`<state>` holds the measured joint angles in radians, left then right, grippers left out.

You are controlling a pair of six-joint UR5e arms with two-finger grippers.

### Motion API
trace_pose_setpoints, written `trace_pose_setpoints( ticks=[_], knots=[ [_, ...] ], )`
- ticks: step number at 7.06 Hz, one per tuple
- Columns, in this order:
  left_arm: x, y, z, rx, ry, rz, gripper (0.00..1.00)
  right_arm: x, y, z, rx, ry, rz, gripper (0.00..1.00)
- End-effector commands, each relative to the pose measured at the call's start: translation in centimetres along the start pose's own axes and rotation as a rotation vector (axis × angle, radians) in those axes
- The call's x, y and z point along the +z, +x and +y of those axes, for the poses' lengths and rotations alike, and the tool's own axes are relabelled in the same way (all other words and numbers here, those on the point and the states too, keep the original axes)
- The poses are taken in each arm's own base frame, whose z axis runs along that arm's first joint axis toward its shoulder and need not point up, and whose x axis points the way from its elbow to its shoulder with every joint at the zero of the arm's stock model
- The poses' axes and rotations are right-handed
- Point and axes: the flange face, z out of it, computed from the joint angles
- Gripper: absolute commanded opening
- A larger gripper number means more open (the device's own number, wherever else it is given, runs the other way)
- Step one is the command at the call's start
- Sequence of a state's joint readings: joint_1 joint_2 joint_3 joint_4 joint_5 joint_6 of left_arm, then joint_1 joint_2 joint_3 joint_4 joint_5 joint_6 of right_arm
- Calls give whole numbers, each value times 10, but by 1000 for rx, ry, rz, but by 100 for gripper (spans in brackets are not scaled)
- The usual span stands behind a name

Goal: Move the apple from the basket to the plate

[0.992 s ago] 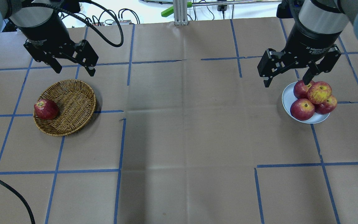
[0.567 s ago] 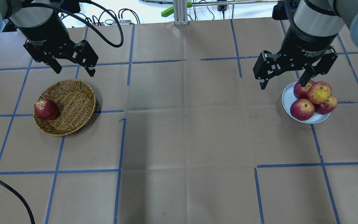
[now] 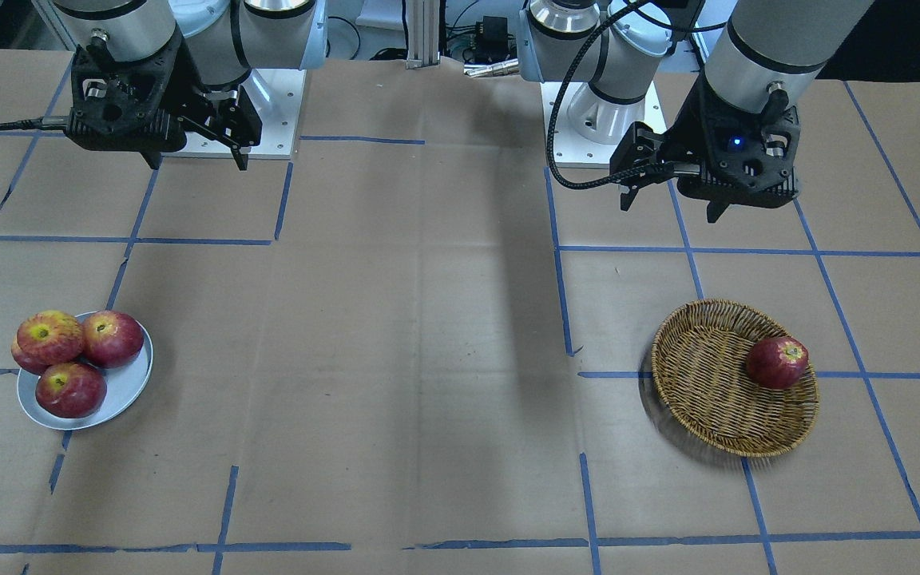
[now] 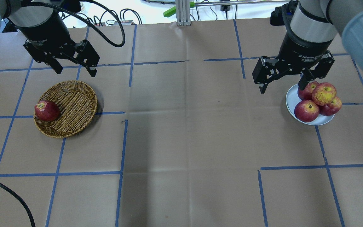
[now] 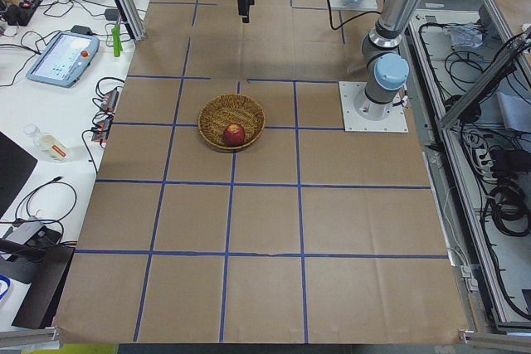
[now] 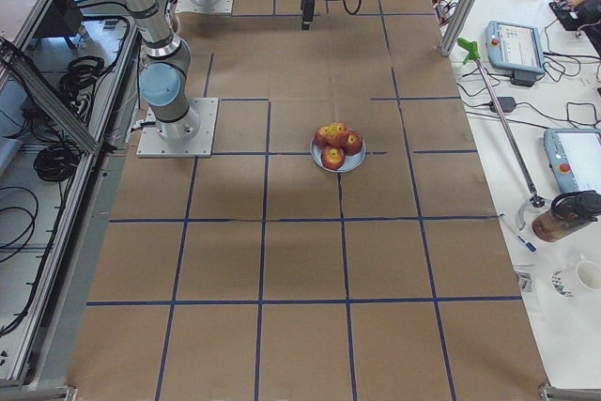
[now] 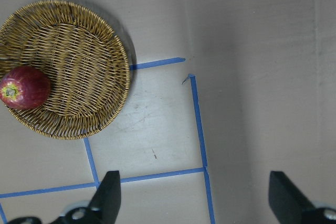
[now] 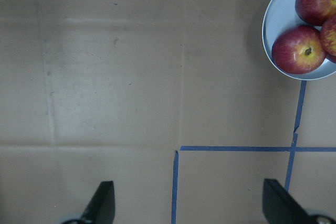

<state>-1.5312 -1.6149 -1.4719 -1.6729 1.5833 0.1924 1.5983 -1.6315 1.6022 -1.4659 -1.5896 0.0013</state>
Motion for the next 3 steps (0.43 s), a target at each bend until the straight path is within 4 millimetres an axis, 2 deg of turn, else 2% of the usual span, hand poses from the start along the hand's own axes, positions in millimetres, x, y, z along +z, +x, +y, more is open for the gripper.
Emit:
trace_pose_setpoints(
  ticks=[1,3],
  knots=[
    [2,1,0,2,-6,1,99,0,0,-1,0,11,3,100],
    [9,2,2,4,-53,10,99,0,0,-1,-1,10,1,100]
  ],
)
